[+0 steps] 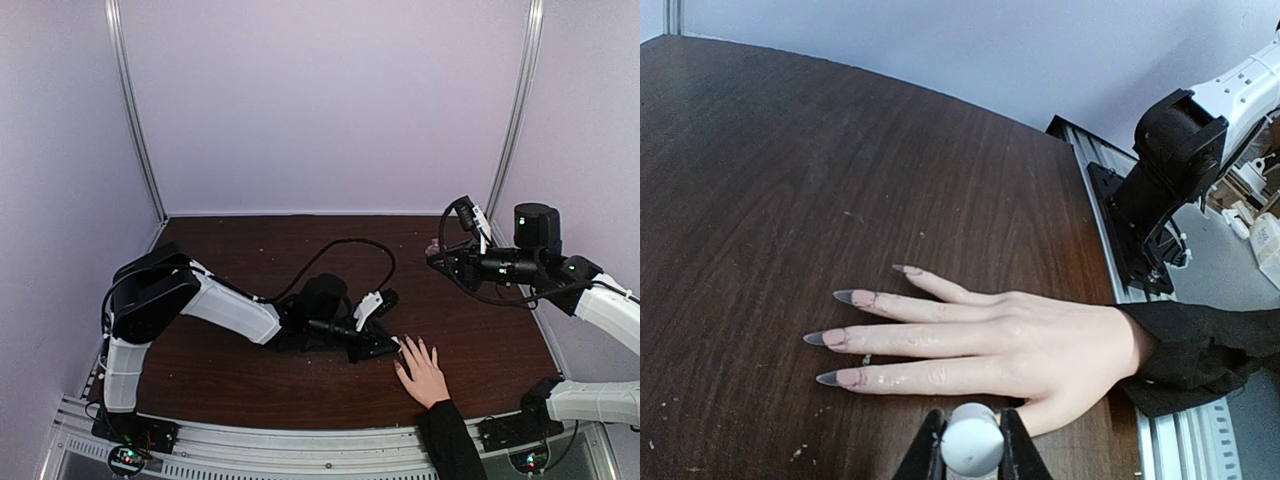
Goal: Paint the nails
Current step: Paint the nail with the hand.
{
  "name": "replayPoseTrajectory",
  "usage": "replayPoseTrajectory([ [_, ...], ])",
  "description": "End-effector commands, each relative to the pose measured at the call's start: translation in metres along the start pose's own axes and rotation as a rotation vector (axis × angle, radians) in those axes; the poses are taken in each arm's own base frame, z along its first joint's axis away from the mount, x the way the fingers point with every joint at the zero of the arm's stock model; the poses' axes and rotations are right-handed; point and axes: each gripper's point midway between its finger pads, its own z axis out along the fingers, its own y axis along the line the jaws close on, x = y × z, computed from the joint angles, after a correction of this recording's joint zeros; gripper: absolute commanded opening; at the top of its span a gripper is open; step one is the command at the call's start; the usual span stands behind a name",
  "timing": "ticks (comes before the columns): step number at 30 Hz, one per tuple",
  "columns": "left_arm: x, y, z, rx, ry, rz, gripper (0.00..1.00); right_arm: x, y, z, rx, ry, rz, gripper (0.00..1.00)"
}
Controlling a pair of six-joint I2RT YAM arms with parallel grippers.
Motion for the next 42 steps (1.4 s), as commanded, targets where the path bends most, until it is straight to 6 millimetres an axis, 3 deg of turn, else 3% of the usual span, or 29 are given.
replayPoseTrajectory([
  [1, 0.000, 0.001, 0.006, 0.010, 0.002, 0.004, 0.00, -0.005, 0.000, -0.002, 0.000, -0.026, -0.005, 0.00],
  [42, 0.015, 0.011, 0.011, -0.023, 0.064, -0.009, 0.00, -0.004, -0.002, -0.001, 0.006, -0.023, -0.003, 0.00],
])
